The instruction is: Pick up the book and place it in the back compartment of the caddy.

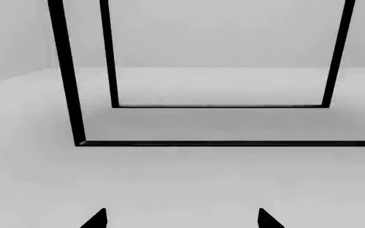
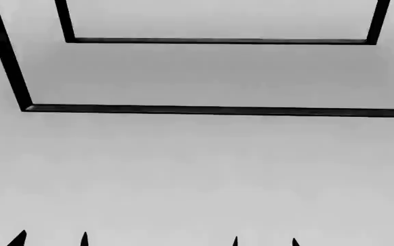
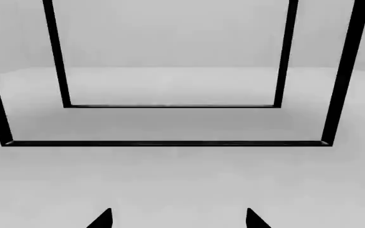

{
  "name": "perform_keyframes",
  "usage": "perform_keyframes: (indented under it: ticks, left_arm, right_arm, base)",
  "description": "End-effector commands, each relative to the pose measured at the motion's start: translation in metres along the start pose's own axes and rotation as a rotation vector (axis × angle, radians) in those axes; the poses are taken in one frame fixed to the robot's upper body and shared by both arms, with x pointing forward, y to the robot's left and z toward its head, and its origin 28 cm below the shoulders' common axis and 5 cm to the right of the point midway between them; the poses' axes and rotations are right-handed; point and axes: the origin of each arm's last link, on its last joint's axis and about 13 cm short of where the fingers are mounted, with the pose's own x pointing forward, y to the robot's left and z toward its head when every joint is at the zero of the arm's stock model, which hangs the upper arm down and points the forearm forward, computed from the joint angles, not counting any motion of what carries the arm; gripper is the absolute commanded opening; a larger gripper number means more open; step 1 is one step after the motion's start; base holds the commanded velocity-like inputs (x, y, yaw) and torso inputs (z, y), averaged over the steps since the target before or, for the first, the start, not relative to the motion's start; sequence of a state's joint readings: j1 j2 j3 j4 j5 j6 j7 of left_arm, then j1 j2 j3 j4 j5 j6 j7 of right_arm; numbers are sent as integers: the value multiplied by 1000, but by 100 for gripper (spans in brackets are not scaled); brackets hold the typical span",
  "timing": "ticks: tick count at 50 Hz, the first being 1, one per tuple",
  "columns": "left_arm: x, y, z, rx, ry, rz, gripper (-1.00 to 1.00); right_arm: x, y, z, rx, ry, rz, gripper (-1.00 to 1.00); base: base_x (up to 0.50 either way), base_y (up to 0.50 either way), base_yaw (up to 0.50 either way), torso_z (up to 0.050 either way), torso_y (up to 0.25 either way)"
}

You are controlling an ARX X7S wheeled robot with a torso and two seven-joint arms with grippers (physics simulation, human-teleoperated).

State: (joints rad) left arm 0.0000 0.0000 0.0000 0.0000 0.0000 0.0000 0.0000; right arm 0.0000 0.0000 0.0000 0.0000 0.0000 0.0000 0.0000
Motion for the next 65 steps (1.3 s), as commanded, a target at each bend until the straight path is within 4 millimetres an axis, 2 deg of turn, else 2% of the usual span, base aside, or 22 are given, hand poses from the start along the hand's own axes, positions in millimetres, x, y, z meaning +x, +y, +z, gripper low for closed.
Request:
perform_keyframes:
  ticks: [1,22,65]
  left_arm:
    - [-1,0,2,0,0,0,100]
    - [-2,0,0,-30,-19,-34,100]
    - [-2,0,2,-19,-31,-47,100]
  right_arm:
    - [-1,0,2,0,0,0,100]
    - [-1,0,3,3,-9,-2,100]
    - [-1,1,4,3,-13,8,100]
  base:
    - [0,0,0,0,0]
    - [0,0,0,1,0]
    - [0,0,0,50,0]
